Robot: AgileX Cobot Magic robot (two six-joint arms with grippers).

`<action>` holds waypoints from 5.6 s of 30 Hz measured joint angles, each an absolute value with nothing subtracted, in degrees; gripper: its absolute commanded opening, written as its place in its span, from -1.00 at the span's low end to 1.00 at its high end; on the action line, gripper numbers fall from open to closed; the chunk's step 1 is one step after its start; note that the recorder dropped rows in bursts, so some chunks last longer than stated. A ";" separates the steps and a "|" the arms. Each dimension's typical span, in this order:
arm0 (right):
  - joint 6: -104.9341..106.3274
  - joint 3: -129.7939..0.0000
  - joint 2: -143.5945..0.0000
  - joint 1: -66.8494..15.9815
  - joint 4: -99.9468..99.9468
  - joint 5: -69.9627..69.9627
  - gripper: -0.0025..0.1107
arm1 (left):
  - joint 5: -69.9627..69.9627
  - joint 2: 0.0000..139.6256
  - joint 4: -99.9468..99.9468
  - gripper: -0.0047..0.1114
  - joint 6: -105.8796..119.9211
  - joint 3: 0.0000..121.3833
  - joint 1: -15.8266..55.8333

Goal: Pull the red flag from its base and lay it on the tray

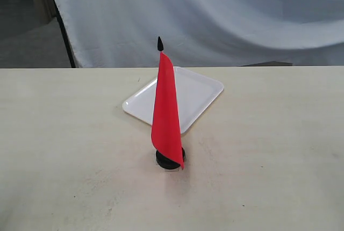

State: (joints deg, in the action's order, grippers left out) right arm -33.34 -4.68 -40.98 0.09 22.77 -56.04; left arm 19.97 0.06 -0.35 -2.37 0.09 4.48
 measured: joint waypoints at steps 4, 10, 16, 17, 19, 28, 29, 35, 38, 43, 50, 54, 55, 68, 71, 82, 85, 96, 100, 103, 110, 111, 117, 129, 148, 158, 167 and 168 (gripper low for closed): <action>-32.42 -9.26 -59.66 0.00 28.32 -58.67 -0.97 | 19.97 0.06 -0.35 -0.92 -2.37 0.09 4.48; -20.69 -13.77 -86.31 -7.13 30.97 -68.00 -0.97 | 19.97 0.06 -0.35 -0.92 -2.37 0.09 4.48; -8.48 -22.69 -102.68 -18.90 29.33 -65.64 -0.97 | 19.97 0.06 -0.35 -0.92 -2.37 0.09 4.48; -7.34 -23.86 -104.04 -20.48 29.23 -64.20 -0.97 | 19.97 0.06 -0.35 -0.92 -2.37 0.09 4.48; -5.88 -26.11 -106.40 -22.71 29.23 -61.92 -0.97 | 19.97 0.06 -0.35 -0.92 -2.37 0.09 4.48; -5.14 -27.75 -107.51 -23.97 28.76 -60.88 0.27 | 19.97 0.06 -0.35 -0.92 -2.37 0.09 4.48; -5.14 -27.75 -107.51 -23.97 28.76 -60.88 0.61 | 19.97 0.06 -0.35 -0.92 -2.37 0.09 4.48; -6.13 -27.89 -107.51 -23.97 28.54 -60.88 0.87 | 19.97 0.06 -0.35 -0.92 -2.37 0.09 4.48; -6.53 -28.16 -107.51 -23.97 28.54 -60.88 0.87 | 19.97 0.06 -0.35 -0.92 -2.37 0.09 4.48; -7.18 -30.44 -109.24 -23.97 28.54 -60.88 0.87 | 19.97 0.06 -0.35 -0.92 -2.37 0.09 4.48; -10.08 -40.02 -117.05 -24.10 28.98 -60.88 0.87 | 19.97 0.06 -0.35 -0.92 -2.37 0.09 4.48; -10.75 -43.07 -117.78 -25.97 30.05 -60.88 0.68 | 19.97 0.06 -0.35 -0.92 -2.37 0.09 4.48; -10.75 -43.11 -117.88 -26.32 29.91 -60.88 0.15 | 19.97 0.06 -0.35 -0.92 -2.37 0.09 4.48; -11.86 -43.22 -117.87 -26.89 28.79 -58.39 -0.96 | 19.97 0.06 -0.35 -0.92 -2.37 0.09 4.48; -15.06 -43.22 -116.72 -26.89 28.79 -56.98 -0.96 | 19.97 0.06 -0.35 -0.92 -2.37 0.09 4.48; -36.42 -51.53 -100.88 -27.00 22.09 -27.97 -0.96 | 19.97 0.06 -0.35 -0.92 -2.37 0.09 4.48; -39.44 -58.38 -102.63 -26.44 21.24 -17.85 -0.96 | 19.97 0.06 -0.35 -0.92 -2.37 0.09 4.48; -54.30 -78.53 -120.48 -25.73 20.67 -0.40 -0.96 | 19.97 0.06 -0.35 -0.92 -2.37 0.09 4.48; -56.33 -82.09 -123.31 -25.73 20.46 2.37 -0.96 | 19.97 0.06 -0.35 -0.92 -2.37 0.09 4.48; -56.77 -83.24 -124.81 -25.73 20.46 2.66 -0.96 | 19.97 0.06 -0.35 -0.92 -2.37 0.09 4.48; -59.02 -83.45 -128.19 -25.73 20.46 -0.55 -0.96 | 19.97 0.06 -0.35 -0.92 -2.37 0.09 4.48; -60.10 -83.45 -128.59 -25.73 20.46 -1.84 -0.96 | 19.97 0.06 -0.35 -0.92 -2.37 0.09 4.48; -64.37 -83.45 -128.97 -25.73 20.46 -4.12 -0.69 | 19.97 0.06 -0.35 -0.92 -2.37 0.09 4.48; -62.24 -83.57 -127.63 -26.18 21.30 2.37 0.63 | 19.97 0.06 -0.35 -0.92 -2.37 0.09 4.48; -20.86 -83.68 -109.74 -27.99 27.54 49.31 -0.94 | 19.97 0.06 -0.35 -0.92 -2.37 0.09 4.48; 4.15 -83.68 -108.69 -27.80 -0.42 67.02 -0.96 | 19.97 0.06 -0.35 -0.92 -2.37 0.09 4.48; 4.15 -81.28 -97.04 -22.37 -6.85 68.27 -0.96 | 19.97 0.06 -0.35 -0.92 -2.37 0.09 4.48; 4.15 -80.09 -95.36 -21.37 -6.98 67.83 -0.96 | 19.97 0.06 -0.35 -0.92 -2.37 0.09 4.48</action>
State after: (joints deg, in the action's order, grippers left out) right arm 4.15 -80.09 -95.36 -21.37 -6.98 67.83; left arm 19.97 0.06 -0.35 -2.37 0.09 4.48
